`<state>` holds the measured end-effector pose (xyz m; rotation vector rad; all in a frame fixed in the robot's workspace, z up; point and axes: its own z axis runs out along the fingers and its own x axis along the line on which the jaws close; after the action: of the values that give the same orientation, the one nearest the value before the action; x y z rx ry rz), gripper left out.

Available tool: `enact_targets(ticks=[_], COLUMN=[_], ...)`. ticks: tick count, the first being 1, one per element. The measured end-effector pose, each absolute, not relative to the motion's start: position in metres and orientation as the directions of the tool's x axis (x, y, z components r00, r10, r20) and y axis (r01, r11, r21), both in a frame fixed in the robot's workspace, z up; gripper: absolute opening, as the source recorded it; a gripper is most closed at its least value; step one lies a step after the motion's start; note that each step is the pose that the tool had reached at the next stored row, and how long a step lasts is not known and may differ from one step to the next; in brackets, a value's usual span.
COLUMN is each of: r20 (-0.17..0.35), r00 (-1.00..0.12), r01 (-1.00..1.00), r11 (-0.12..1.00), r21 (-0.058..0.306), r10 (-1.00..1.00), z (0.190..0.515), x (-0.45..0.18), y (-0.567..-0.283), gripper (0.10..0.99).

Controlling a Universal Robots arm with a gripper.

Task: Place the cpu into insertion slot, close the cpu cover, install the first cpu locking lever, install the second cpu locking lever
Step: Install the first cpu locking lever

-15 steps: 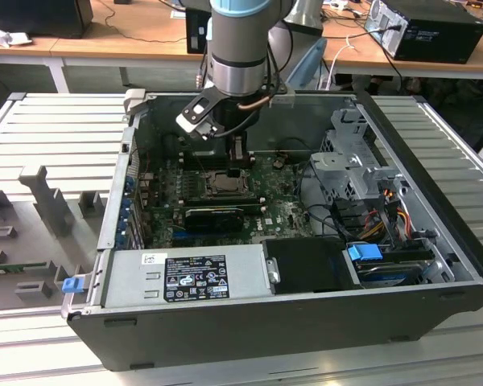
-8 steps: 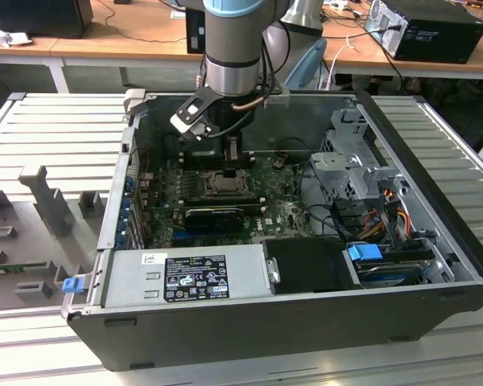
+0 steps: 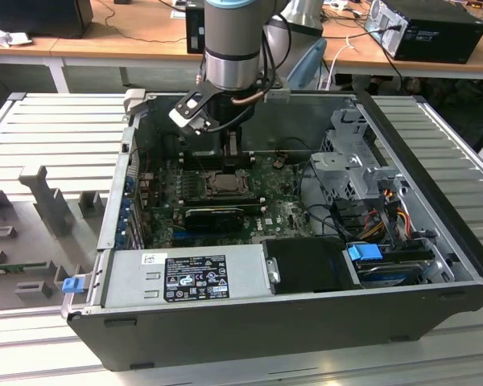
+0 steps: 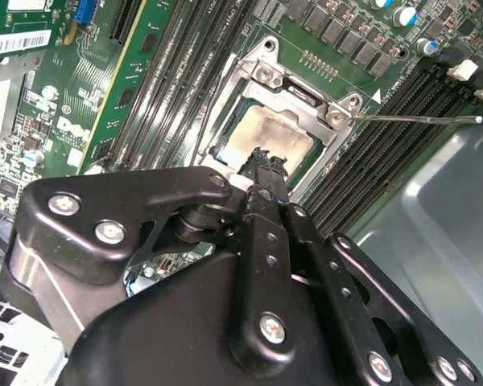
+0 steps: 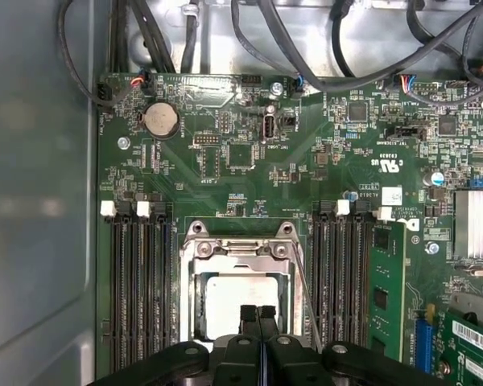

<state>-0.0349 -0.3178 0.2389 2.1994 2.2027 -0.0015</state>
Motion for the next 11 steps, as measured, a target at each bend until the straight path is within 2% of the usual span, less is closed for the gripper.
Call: enact_targets(ticks=[11], r20=[-0.021], r00=[-0.001], r01=[1.0], r11=[0.002], r21=[0.02], r10=[1.0], z=[0.2467], x=[-0.0349], y=[-0.3178], gripper=[0.106])
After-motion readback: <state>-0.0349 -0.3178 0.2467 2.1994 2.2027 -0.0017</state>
